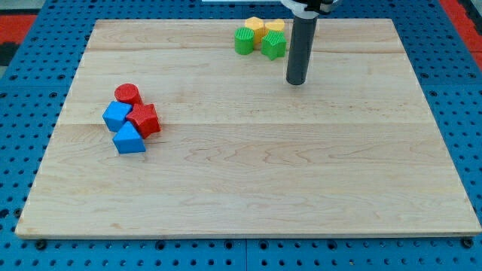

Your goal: Push the red circle left to the red star

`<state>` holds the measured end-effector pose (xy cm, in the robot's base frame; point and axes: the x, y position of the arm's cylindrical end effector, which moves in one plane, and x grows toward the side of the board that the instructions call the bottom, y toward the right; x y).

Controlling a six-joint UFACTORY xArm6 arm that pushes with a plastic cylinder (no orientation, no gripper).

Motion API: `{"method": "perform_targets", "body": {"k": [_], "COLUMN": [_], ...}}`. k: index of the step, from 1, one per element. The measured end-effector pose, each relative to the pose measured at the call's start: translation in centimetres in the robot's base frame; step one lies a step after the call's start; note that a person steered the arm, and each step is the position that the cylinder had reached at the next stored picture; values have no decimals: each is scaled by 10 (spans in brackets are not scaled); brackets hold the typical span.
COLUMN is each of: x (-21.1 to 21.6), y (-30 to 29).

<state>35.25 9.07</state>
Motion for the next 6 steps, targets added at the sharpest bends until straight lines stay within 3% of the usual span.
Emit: {"method": "perform_targets", "body": {"k": [1, 6], "x": [0, 3], "y": [11, -50]}}
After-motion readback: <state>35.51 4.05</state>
